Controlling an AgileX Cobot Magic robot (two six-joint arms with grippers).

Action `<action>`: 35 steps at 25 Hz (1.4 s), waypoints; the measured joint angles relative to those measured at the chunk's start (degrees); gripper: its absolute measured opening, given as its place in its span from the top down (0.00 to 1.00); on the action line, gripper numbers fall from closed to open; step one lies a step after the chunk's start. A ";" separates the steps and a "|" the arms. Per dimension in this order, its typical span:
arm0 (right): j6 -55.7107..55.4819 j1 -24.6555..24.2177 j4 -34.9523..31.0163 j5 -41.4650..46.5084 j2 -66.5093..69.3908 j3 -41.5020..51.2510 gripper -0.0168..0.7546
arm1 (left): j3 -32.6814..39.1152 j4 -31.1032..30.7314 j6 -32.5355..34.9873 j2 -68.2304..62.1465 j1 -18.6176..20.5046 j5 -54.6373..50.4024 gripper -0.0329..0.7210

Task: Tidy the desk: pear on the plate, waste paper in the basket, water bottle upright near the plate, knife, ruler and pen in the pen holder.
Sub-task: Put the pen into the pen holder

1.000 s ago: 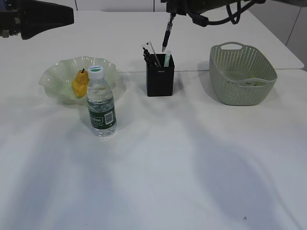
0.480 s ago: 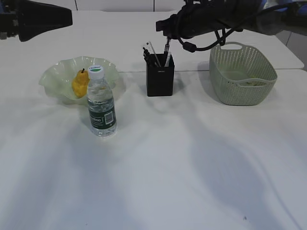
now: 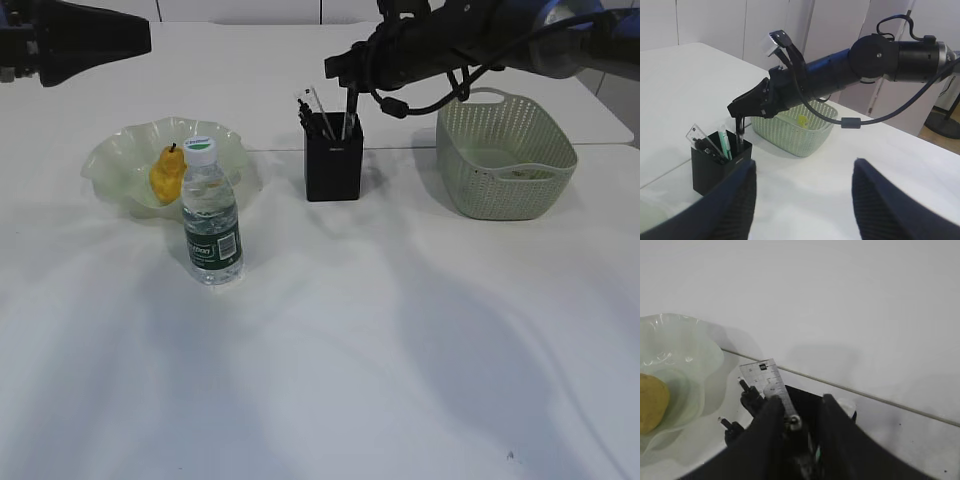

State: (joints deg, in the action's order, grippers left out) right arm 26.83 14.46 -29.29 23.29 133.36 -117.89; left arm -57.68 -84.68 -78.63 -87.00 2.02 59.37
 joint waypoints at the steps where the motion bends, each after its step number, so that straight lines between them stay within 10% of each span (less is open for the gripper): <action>1: 0.00 0.00 0.00 0.44 0.00 0.00 0.73 | 0.00 0.00 0.00 0.00 0.00 0.00 0.39; 17: -3.58 -0.24 1.24 13.35 -4.14 -1.52 0.56 | 0.00 0.00 0.00 0.00 0.00 0.00 0.39; 35: -29.40 -0.50 25.77 42.28 -19.55 1.83 0.56 | 0.00 0.35 0.00 0.00 0.00 -1.75 0.39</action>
State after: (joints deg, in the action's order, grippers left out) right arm -2.57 13.96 -3.52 65.57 113.81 -116.06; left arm -57.68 -84.33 -78.63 -87.00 2.02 57.62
